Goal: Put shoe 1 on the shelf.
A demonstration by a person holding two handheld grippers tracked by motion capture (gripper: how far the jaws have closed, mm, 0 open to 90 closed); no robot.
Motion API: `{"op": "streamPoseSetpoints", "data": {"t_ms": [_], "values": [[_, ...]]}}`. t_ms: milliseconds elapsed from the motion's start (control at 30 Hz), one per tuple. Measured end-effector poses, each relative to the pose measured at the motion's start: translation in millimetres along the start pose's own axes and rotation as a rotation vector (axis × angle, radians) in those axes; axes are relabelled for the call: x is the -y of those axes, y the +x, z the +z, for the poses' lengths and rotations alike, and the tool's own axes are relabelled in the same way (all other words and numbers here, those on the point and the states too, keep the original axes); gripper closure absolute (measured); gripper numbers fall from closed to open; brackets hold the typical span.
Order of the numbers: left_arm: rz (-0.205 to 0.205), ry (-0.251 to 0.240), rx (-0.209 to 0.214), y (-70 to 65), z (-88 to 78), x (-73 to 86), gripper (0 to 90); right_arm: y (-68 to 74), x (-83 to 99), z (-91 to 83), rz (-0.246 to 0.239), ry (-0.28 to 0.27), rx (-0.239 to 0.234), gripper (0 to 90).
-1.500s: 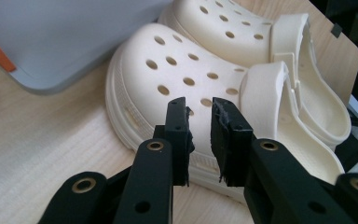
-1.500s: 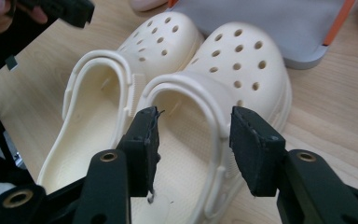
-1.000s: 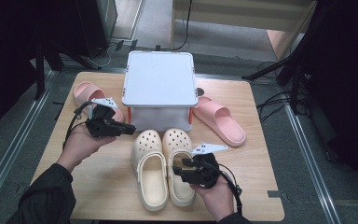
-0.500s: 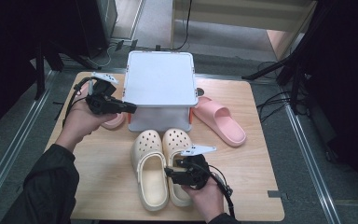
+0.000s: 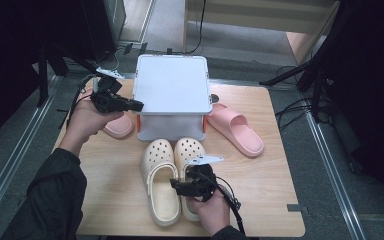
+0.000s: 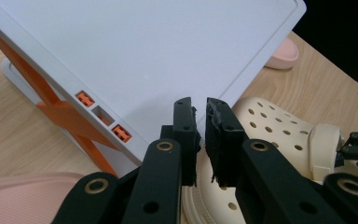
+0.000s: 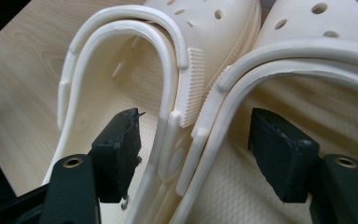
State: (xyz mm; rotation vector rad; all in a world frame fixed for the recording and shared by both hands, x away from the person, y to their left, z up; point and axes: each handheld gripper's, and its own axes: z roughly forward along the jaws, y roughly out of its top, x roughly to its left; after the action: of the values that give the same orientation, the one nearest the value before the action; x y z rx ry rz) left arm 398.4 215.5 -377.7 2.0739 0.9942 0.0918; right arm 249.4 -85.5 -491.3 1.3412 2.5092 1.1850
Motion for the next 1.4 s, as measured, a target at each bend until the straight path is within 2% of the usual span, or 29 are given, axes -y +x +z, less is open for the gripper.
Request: {"op": "streamPoseSetpoints", "data": {"t_ms": [100,233,333,433,500,800,900,1067,1200,1333,1400], "values": [[-0.006,-0.007,0.005,2.5,-0.6,0.6,82.3,0.5,0.3,6.3,-0.001,0.01,0.012,35.0],[0.001,-0.008,-0.009,2.1,-1.8,1.4,82.4,1.9,-0.4,13.6,-0.004,0.017,0.026,37.1],[0.013,-0.007,-0.02,0.9,-2.0,1.5,82.4,2.9,-2.2,18.5,0.013,0.02,0.025,39.3],[0.021,-0.007,-0.028,-0.6,-2.0,1.5,82.8,3.0,-3.2,21.8,0.018,0.024,0.049,44.1],[0.022,-0.006,-0.031,-1.1,-2.0,1.5,83.1,1.3,-3.7,21.7,0.021,0.024,0.043,46.8],[0.029,-0.006,-0.042,-2.8,-1.9,1.5,83.1,2.8,-6.0,15.4,0.031,0.045,0.073,61.8],[0.028,-0.006,-0.041,-2.8,-1.8,1.4,83.1,4.2,-7.0,11.3,-0.015,0.05,0.112,65.9],[0.027,-0.006,-0.039,-2.5,-1.9,1.5,83.1,-0.2,-12.4,3.6,-0.015,0.057,0.09,66.5],[0.026,-0.005,-0.04,-2.6,-1.9,1.5,83.1,-0.2,-23.9,-5.4,-0.011,0.04,0.057,66.6],[0.025,-0.005,-0.041,-2.7,-2.0,1.5,83.1,1.3,-39.5,-11.2,-0.05,0.032,0.066,66.7],[0.024,-0.004,-0.041,-2.7,-2.0,1.5,83.1,0.2,-48.1,-11.8,-0.055,0.027,0.075,66.7]]}}
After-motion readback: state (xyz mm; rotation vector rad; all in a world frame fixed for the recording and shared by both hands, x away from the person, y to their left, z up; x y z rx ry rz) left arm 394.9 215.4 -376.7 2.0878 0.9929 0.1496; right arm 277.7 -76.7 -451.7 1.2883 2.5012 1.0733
